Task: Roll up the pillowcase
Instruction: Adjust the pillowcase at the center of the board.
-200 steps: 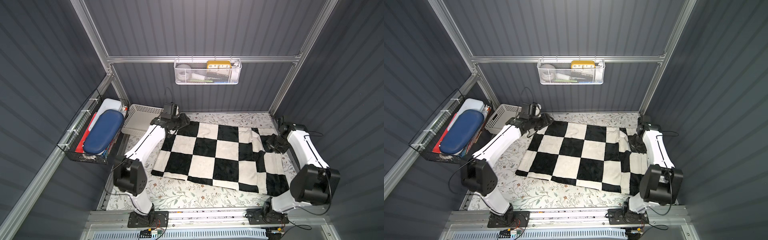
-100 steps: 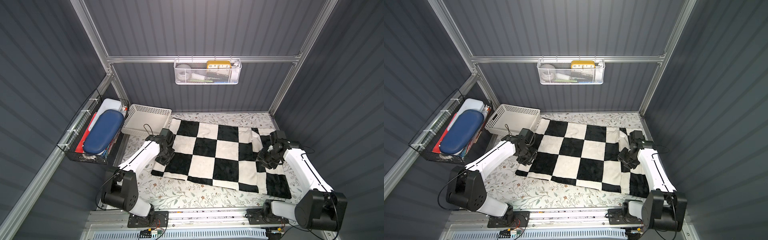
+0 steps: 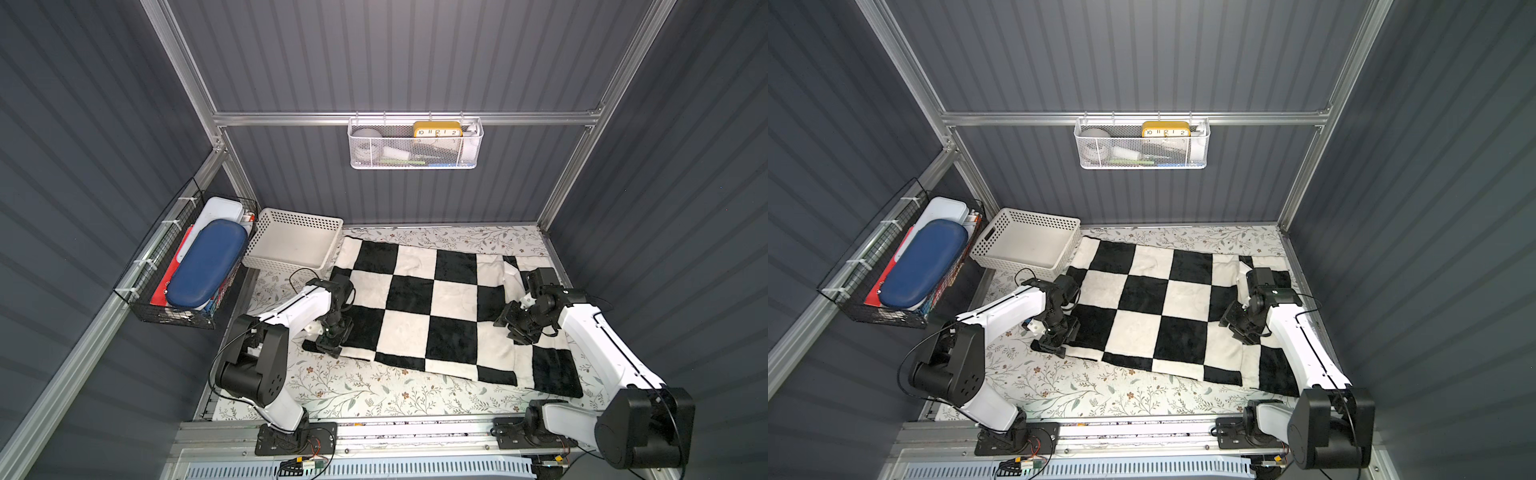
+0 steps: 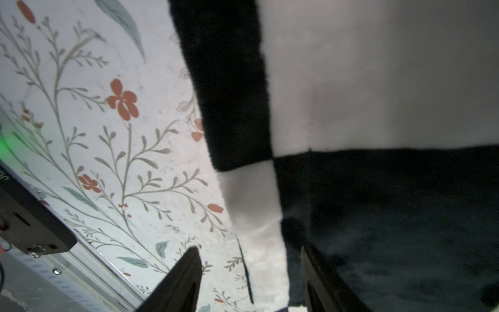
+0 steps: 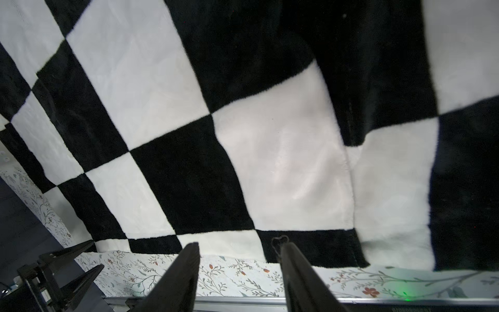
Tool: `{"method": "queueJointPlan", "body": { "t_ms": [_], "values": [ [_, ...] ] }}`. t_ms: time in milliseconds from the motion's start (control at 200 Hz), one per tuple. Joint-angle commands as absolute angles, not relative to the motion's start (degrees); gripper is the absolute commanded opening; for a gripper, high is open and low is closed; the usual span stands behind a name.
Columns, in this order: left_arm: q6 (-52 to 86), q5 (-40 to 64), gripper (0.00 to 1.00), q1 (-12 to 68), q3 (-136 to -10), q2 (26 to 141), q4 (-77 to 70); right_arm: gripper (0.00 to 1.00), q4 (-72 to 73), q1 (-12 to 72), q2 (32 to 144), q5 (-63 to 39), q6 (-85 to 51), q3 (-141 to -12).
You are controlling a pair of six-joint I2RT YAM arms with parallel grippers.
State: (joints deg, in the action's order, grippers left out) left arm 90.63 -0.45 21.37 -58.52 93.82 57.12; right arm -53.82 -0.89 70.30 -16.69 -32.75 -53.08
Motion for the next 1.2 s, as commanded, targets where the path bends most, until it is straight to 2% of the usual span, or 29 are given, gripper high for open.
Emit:
{"method": "queueJointPlan", "body": {
  "t_ms": [0,220,390,510,645,790,880,950,975,1070,1196],
  "values": [
    [95.10,-0.40,0.61,21.93,-58.31,93.12,59.33,0.54,-54.93,-0.35,68.95,-17.35,-33.18,-52.17],
    [95.19,-2.81,0.60,22.25,-59.31,97.42,59.32,0.54,-53.91,-0.35,67.30,-15.30,-33.86,-50.60],
    [96.93,-4.77,0.53,22.62,-57.94,98.53,59.33,0.54,-56.60,-0.35,66.85,-11.78,-33.56,-52.01],
    [97.56,-7.30,0.39,22.68,-58.32,98.71,59.33,0.53,-59.52,-1.12,65.41,-7.66,-35.44,-52.38],
    [97.24,-9.04,0.04,22.70,-61.44,102.45,58.79,0.53,-61.85,-5.95,64.41,-7.17,-38.80,-52.39],
    [94.55,-8.60,0.01,22.85,-63.57,106.23,58.06,0.52,-62.92,-13.13,66.17,-10.15,-39.72,-53.42],
    [92.75,-8.19,0.01,22.93,-63.64,106.07,57.56,0.52,-64.30,-14.67,67.51,-10.15,-39.39,-55.78],
    [91.01,-8.53,0.01,22.90,-63.29,104.07,56.79,0.52,-64.49,-14.72,67.96,-9.89,-39.46,-57.00],
    [90.97,-8.77,0.04,23.09,-62.96,102.87,56.78,0.52,-64.43,-14.76,68.06,-9.63,-39.53,-57.12],
    [90.38,-8.32,0.39,23.20,-60.56,98.71,55.44,0.52,-64.08,-14.78,68.16,-9.62,-39.90,-57.28],
    [90.09,-6.32,0.66,23.28,-58.92,95.55,56.11,0.52,-64.19,-14.82,68.67,-11.07,-39.51,-57.74]
  ]
}}
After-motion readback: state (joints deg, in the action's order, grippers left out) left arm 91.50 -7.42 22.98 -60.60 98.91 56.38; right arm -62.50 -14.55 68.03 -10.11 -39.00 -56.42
